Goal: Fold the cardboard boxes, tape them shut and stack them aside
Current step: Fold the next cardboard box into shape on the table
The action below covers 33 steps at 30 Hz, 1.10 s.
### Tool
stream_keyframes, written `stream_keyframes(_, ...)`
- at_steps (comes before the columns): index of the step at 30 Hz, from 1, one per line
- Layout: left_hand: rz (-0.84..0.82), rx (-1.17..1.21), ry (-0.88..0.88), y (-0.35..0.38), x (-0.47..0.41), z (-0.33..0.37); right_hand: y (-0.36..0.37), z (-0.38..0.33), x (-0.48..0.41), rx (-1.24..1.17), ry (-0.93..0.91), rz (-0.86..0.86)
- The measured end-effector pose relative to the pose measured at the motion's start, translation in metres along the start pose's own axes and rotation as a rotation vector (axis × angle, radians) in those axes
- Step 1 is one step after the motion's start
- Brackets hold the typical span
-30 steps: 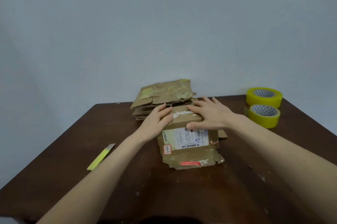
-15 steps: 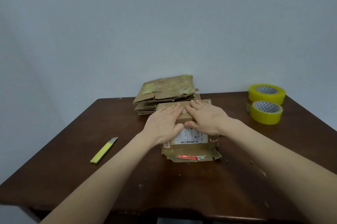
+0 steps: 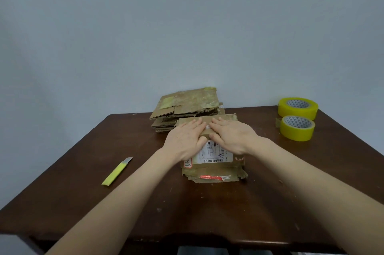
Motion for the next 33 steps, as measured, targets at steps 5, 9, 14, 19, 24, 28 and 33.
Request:
stream_keyframes(5,0.031,0.008,0.001,-0.001,0.001,0.002,0.0,-0.002,0.001,0.006,0.002,-0.002)
stream_keyframes(9,-0.011,0.009,0.001,0.0,0.0,0.001,-0.002,-0.001,0.0,0.002,0.002,-0.034)
stream_keyframes(14,-0.034,0.008,-0.007,0.001,-0.001,0.001,-0.001,-0.002,0.0,0.018,0.003,-0.026)
stream_keyframes(19,0.017,-0.066,-0.007,-0.005,0.002,0.002,-0.007,0.001,0.0,0.054,-0.004,0.03)
stream_keyframes(24,-0.034,-0.06,-0.015,0.001,0.001,0.003,-0.003,0.001,0.002,0.064,-0.001,0.018)
stream_keyframes(28,-0.075,-0.043,-0.022,-0.001,0.0,0.003,-0.006,0.001,0.003,0.057,-0.005,0.012)
stream_keyframes(33,-0.15,-0.002,-0.021,-0.016,-0.002,0.007,-0.017,0.006,0.006,-0.088,0.015,-0.002)
Point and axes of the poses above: each hand's wrist, its own x-axis away from the middle knuckle, its own y-axis out of the palm, z = x × y, the point moved 7 cm from there along -x, towards the middle knuckle, and after that the axes turned 2 degrees about y, right-handed, at the moved point
